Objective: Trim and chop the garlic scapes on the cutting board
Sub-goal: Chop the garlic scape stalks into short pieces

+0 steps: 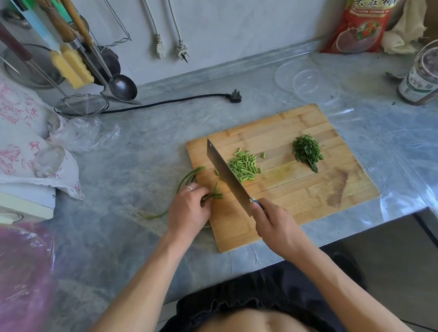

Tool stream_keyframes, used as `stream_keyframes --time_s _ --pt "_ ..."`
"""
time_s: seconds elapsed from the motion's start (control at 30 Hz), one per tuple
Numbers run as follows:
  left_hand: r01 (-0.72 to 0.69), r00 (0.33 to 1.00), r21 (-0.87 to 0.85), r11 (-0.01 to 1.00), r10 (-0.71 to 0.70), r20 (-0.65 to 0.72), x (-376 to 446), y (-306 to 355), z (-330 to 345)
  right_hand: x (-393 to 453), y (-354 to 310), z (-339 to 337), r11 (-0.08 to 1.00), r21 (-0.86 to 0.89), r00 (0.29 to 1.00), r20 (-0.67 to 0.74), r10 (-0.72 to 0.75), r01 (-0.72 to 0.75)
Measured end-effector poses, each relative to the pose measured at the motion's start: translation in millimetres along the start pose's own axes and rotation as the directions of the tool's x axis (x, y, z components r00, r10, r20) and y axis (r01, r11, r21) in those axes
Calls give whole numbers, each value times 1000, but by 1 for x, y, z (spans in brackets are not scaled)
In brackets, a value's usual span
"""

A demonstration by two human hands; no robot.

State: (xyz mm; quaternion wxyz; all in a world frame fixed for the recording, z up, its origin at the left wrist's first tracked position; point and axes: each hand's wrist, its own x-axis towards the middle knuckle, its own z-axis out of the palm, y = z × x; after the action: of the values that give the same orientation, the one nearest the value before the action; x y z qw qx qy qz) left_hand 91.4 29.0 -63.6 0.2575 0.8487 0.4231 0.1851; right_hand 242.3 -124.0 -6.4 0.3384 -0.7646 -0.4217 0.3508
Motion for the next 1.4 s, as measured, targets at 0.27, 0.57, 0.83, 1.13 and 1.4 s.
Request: stream_keyframes --time_s 0.27,0.57,0.83,1.13,1.4 --pt "-73 995 82 994 78 -66 -13 6 4 -18 12 -2 1000 -27 1000 -11 9 -9" --pt "-106 989 65 992 112 -101 -34 10 8 -21 14 -8 1000 -25 1000 2 9 -9" --pt "40 998 -57 998 -43 -53 -23 11 -1 -25 18 -12 999 -24 999 17 36 -35" --pt "135 986 8 991 -135 94 -13 11 -4 -32 20 -9 999 3 999 7 45 -45" --pt "463 883 -375 803 -453 120 -9 9 -11 -32 15 -10 999 12 999 7 48 -48"
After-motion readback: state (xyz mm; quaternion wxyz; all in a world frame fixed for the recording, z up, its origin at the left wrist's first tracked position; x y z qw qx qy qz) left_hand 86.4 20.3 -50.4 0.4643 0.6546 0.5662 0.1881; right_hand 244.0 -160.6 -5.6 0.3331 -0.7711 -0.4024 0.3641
